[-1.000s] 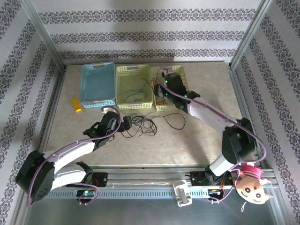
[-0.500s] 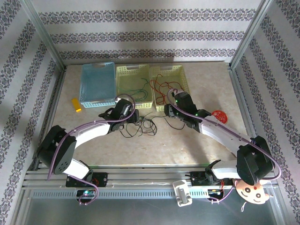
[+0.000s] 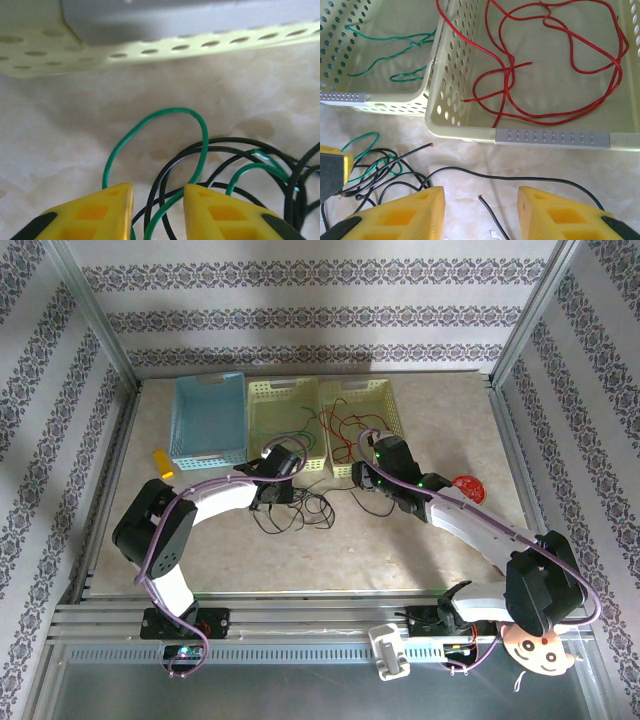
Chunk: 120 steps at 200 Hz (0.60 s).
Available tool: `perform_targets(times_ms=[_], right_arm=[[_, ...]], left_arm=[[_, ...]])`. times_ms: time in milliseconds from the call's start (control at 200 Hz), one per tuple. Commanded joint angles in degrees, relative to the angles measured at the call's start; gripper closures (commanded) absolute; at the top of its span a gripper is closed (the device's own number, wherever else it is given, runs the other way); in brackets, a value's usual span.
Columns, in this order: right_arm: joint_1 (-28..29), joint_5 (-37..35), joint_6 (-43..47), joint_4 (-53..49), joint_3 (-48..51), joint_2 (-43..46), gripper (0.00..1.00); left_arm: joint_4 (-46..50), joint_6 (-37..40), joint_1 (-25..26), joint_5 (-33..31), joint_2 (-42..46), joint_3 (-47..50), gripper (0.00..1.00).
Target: Untangle the cables
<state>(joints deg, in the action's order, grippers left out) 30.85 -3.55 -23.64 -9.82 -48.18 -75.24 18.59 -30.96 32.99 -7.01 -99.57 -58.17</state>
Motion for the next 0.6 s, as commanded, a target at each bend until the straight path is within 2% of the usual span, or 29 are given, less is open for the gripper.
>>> perform_targets(times_ms=[0, 100, 230, 385, 595], right_arm=[[-0.6, -0.4, 1.0, -0.2, 1.0, 1.9, 0.58], [-0.5, 1.7, 1.9, 0.2, 1.4, 2.0, 0.58], [0.4, 11.4, 4.2, 0.3, 0.8, -0.4, 0.57], [2.4, 21.8, 5.5, 0.1, -1.3, -5.9, 0.54], [2.6, 26.2, 3.7, 3.7, -3.6, -10.5, 0.48]], left_arm=[[4.4, -1.6, 0.7, -2.1, -0.6, -1.1, 0.78], [1.6, -1.3, 1.3, -0.6, 0.3, -0.1, 0.90], [-5.0, -0.7, 2.3, 1.9, 4.2, 2.5, 1.00], [-13.7, -1.0, 2.4, 6.2, 11.3, 7.4, 1.00], [-17.0, -0.1, 3.0, 12.9, 17.5, 9.9, 1.00]])
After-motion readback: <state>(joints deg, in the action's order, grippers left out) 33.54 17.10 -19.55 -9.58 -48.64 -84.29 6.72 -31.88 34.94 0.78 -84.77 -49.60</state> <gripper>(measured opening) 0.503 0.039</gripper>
